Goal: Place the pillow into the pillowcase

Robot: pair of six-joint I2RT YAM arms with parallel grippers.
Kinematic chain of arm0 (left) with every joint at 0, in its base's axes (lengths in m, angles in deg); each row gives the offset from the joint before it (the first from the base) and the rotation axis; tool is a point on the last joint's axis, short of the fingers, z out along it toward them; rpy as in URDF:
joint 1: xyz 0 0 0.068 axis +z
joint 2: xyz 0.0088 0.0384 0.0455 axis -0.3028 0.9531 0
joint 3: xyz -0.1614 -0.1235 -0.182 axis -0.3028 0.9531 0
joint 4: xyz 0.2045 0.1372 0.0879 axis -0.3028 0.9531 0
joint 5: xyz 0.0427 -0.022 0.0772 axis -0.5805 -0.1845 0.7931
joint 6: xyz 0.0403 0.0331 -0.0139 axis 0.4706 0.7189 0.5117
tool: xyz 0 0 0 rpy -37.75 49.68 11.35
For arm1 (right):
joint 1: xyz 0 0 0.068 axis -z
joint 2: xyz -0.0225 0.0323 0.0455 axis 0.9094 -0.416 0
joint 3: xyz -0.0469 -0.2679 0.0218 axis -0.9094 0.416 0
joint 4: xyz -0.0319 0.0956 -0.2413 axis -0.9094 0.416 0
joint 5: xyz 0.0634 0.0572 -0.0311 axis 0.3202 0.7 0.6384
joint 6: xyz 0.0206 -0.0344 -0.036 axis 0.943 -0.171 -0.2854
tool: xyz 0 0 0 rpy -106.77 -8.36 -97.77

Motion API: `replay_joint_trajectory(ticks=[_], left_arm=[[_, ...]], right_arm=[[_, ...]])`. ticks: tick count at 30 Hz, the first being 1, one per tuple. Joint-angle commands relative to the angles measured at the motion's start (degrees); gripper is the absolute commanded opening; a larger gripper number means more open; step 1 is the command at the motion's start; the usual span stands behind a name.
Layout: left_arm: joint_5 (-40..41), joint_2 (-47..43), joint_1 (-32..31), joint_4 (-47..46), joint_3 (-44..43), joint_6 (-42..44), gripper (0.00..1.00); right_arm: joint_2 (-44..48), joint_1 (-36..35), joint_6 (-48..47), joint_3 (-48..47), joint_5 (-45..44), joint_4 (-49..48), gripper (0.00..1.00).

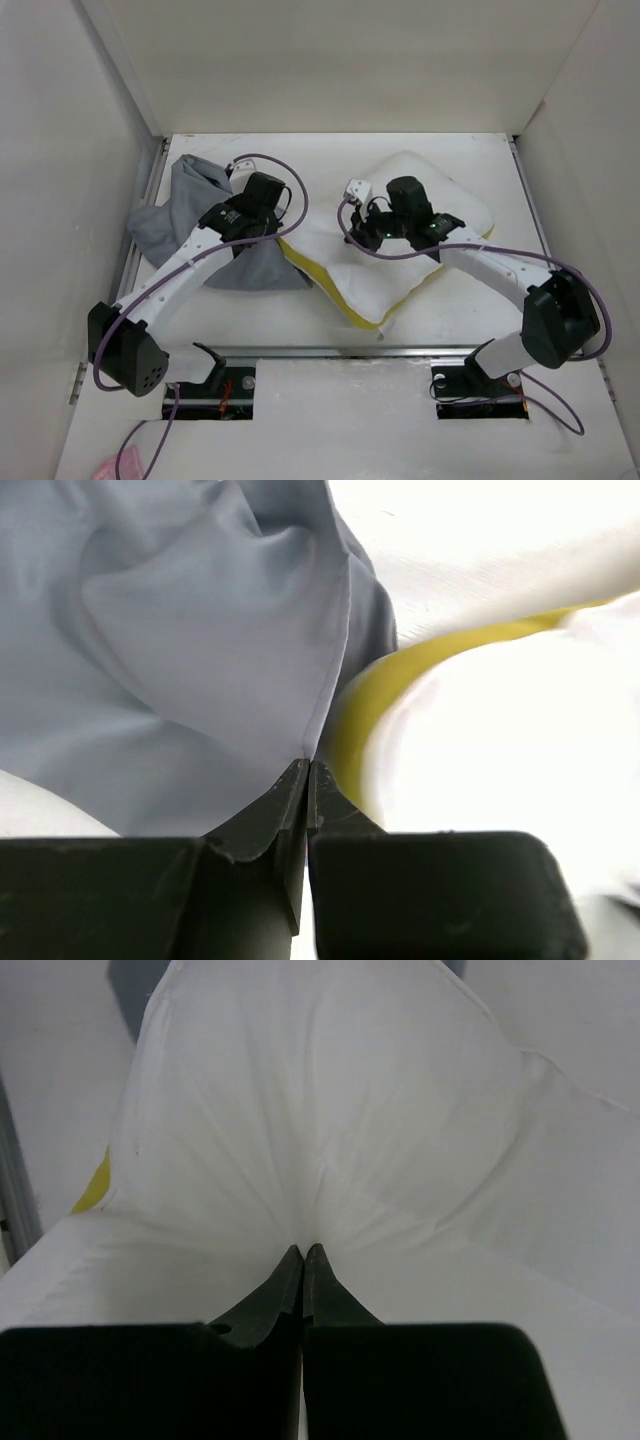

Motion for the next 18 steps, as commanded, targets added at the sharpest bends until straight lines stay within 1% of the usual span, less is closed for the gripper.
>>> replay_joint_trajectory(ticks=[1,2,6,7,8,9,11,14,16,17,18], left_arm=[[-1.67,-4.48,-0.14,0.73,-1.73,1.33,0.00],[-2.99,-5.53,-0.14,0.72,-1.12,1.33,0.00],[-6.06,-8.26,-1.36,-2.34,0.55,1.95,0.00],[-6.86,-8.79,-1.37,-2.88,0.55,2.91,0.00],[-7.48,-9.32,-2.06,-2.88,0.55,2.92,0.00],[-8.79,-10.02,-2.07,-3.58,1.16,3.52,0.00],[-8.80,-10.02,-3.12,-2.63,1.17,3.01,0.00],[-6.69,-11.87,-3.12,-0.69,2.22,1.07,0.00],[-6.69,-13.01,-3.65,-0.68,3.18,0.37,0.00],[-7.65,-13.54,-3.65,-2.16,3.71,0.37,0.00],[-8.27,-14.32,-3.65,-2.70,4.59,0.37,0.00]], right_arm=[[0.02,-4.26,-5.36,-2.82,7.37,-4.34,0.00],[-1.38,-5.31,-6.85,-3.44,7.37,-3.81,0.00],[-6.75,-7.26,-6.86,-8.97,5.27,-4.50,0.00],[-7.80,-7.26,-5.65,-8.99,4.31,-5.99,0.00],[-8.77,-7.26,-4.50,-10.64,3.17,-9.57,0.00],[-10.95,-7.26,-2.75,-11.87,1.24,-10.57,0.00],[-12.90,-7.26,-2.73,-16.86,-1.67,-9.79,0.00],[-14.23,-6.65,-1.95,-18.57,-3.78,-9.34,0.00],[-14.84,-5.85,0.94,-18.57,-2.40,-13.20,0.00],[-15.37,-5.24,2.44,-18.57,-1.25,-14.95,0.00],[-16.07,-5.24,2.98,-20.57,1.98,-16.45,0.00]])
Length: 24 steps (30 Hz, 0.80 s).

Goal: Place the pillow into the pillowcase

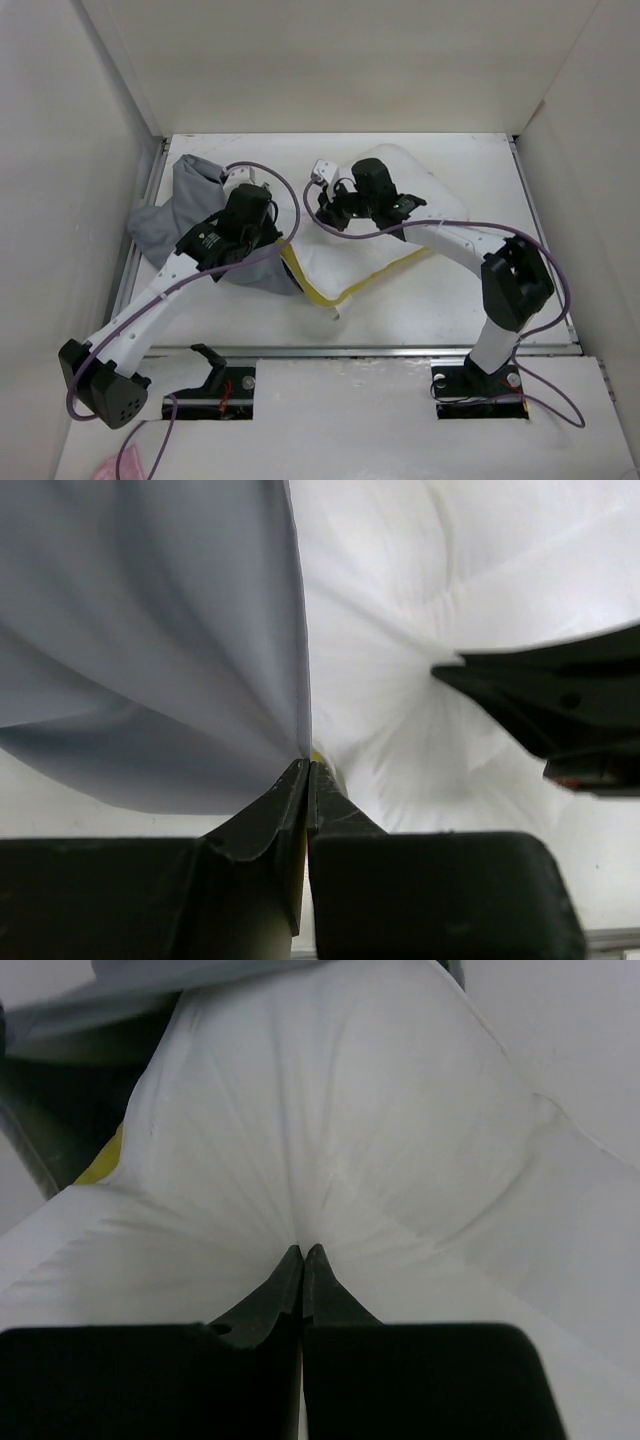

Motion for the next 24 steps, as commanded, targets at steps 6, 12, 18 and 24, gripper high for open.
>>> replay_joint_trajectory(ticks=[6,12,18,24], left_arm=[[-1.81,-1.89,-0.99,-2.54,1.69,-0.29,0.00],[-0.30,-0.05,-0.99,-4.56,-0.95,1.55,0.00],[-3.48,-1.44,-1.51,-3.33,-0.07,1.74,0.00],[-6.98,-5.76,-1.51,-2.53,4.49,0.15,0.00]], right_arm=[[-5.28,-2.75,-0.88,-10.59,14.28,-11.48,0.00],[-7.83,-5.22,-1.87,-7.78,8.34,-11.90,0.00],[-12.48,-5.22,15.18,-10.92,-23.47,-28.25,0.00],[-21.45,-3.99,31.08,-21.55,-39.22,-28.62,0.00]])
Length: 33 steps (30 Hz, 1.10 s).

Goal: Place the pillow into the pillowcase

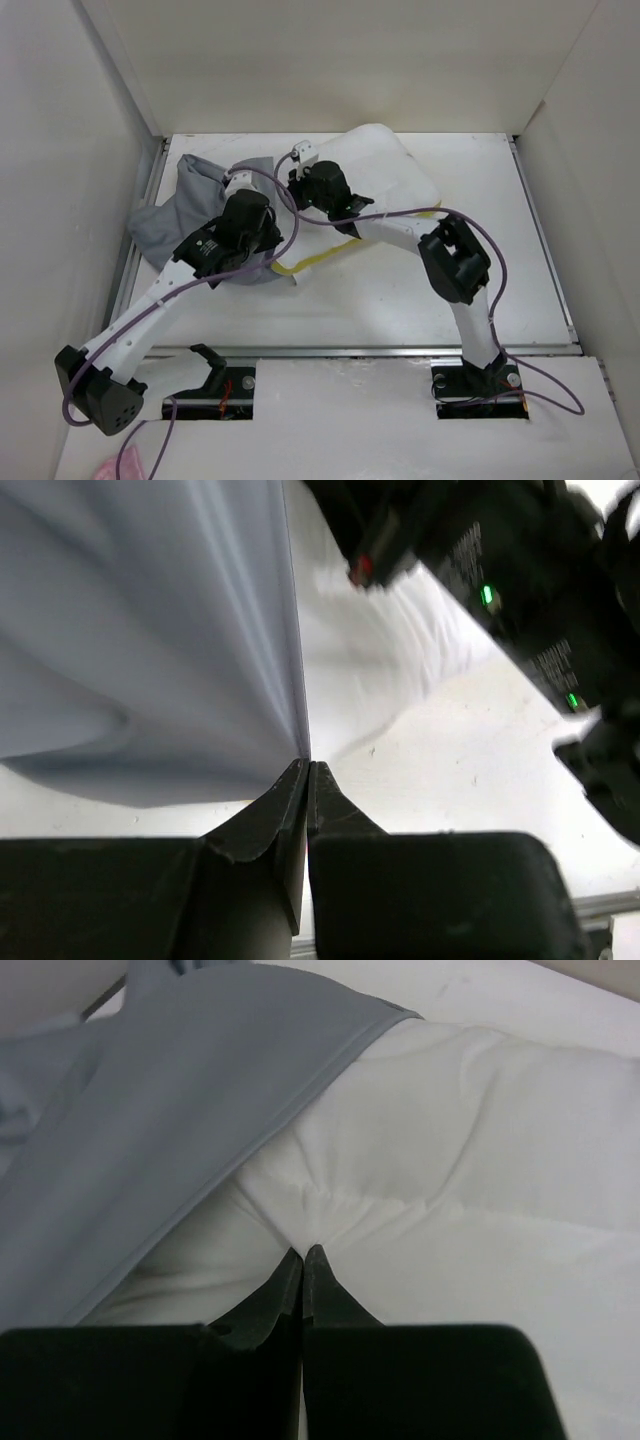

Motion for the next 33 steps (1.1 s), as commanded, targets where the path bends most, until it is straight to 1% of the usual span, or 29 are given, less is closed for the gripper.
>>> replay_joint_trajectory(ticks=[1,4,6,9,10,12,16,17,18,21,23,25,27,30,33], left_arm=[[-4.82,-4.20,-0.88,-0.37,1.51,-0.37,0.00],[-5.36,-4.21,-0.88,2.52,2.03,-0.37,0.00],[-5.36,-3.69,-0.88,3.05,2.03,-0.37,0.00],[-8.17,-3.68,-0.88,4.54,2.56,0.24,0.00],[-8.17,-3.68,-0.88,5.59,3.78,0.24,0.00],[-7.65,-3.68,-0.88,6.21,4.84,0.24,0.00],[-5.55,-3.68,-0.88,9.55,5.37,-1.07,0.00],[-4.67,-3.68,-0.88,11.39,5.37,-1.94,0.00],[-3.96,-3.68,-0.88,12.10,5.90,-1.95,0.00],[-3.34,-4.30,-0.88,11.50,5.90,-2.48,0.00],[-5.09,-4.82,-0.88,9.05,5.29,-1.26,0.00],[-7.63,-4.82,-0.88,3.69,4.59,1.28,0.00],[-13.34,-3.26,-0.88,0.52,3.71,3.31,0.00],[-16.16,0.08,-1.93,-0.37,0.55,5.07,0.00],[-18.36,2.11,-2.55,-2.04,-2.18,7.17,0.00]], right_arm=[[-1.89,1.21,11.43,-8.86,-13.08,-9.93,0.00],[-5.93,1.21,15.65,-14.31,-12.28,-8.53,0.00],[-8.92,1.21,19.34,-17.65,-13.94,-6.34,0.00],[-12.52,1.21,20.05,-25.03,-14.92,-2.21,0.00],[-12.53,1.21,20.05,-28.45,-15.79,0.93,0.00],[-13.15,1.21,20.67,-30.15,-15.80,1.75,0.00],[-10.78,3.22,22.50,-31.55,-12.47,3.16,0.00],[-10.78,4.36,22.51,-32.08,-9.24,3.69,0.00],[-10.25,4.98,23.30,-32.61,-7.99,4.91,0.00],[-9.72,5.69,24.62,-33.32,-5.61,4.92,0.00],[-9.72,5.17,25.41,-33.32,-4.82,4.40,0.00],[-10.24,3.95,26.64,-31.58,-4.81,2.74,0.00],[-10.86,3.15,30.32,-30.42,-6.30,1.51,0.00],[-12.09,1.92,34.02,-29.27,-7.98,-1.22,0.00],[-12.09,1.03,36.74,-25.51,-10.00,-1.84,0.00]])
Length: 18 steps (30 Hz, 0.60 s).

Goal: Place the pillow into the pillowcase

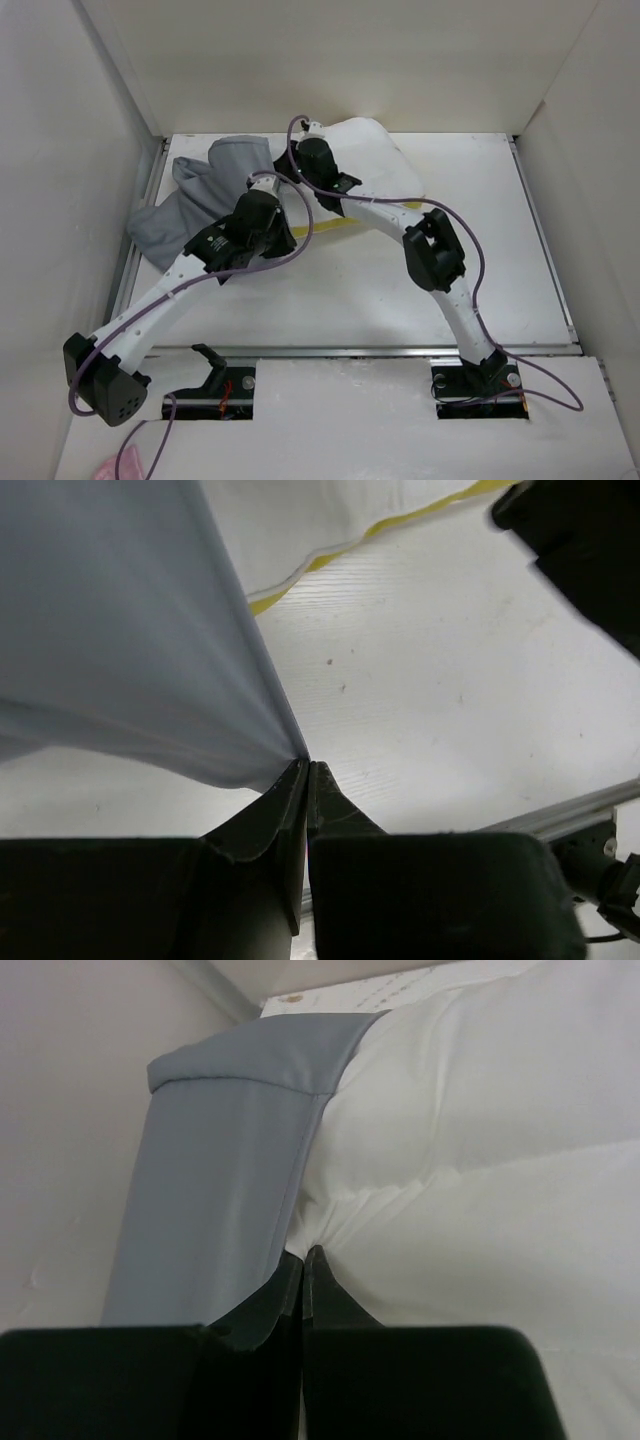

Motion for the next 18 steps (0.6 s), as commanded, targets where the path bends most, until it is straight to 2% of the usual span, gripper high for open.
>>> replay_joint_trajectory(ticks=[1,3,4,5,6,11,14,16,18], left_arm=[[-7.88,1.70,-1.46,-2.06,-4.45,3.36,0.00],[-5.78,2.32,-1.46,-2.68,-7.18,3.98,0.00],[-5.77,2.85,-1.46,-2.68,-8.06,5.72,0.11],[-4.81,2.85,-1.46,-1.98,-9.63,5.74,0.45],[-3.58,3.37,-1.46,-1.28,-10.52,6.26,0.99],[11.76,3.38,0.29,3.64,-13.34,3.46,1.00],[18.03,4.52,4.68,4.18,-13.34,1.96,1.00],[18.67,6.53,8.55,2.52,-14.04,1.96,1.00],[17.36,10.30,10.49,0.76,-14.83,3.09,1.00]], right_arm=[[2.37,-0.98,7.28,2.89,-3.86,-11.63,0.00],[3.16,-0.98,7.30,9.13,-3.07,-15.84,0.00],[3.69,-0.98,5.91,11.15,-2.20,-16.56,0.00],[4.22,-0.98,5.02,13.26,-0.62,-17.87,0.00],[5.00,-0.98,4.06,18.15,-0.61,-19.80,0.00],[12.63,-0.98,-2.79,34.08,5.45,-29.21,0.02],[16.77,-0.98,-5.78,41.91,7.04,-31.68,0.16],[18.63,-0.98,-7.81,45.34,8.09,-32.99,0.28],[21.34,-0.98,-9.31,50.09,8.80,-33.70,0.30]])
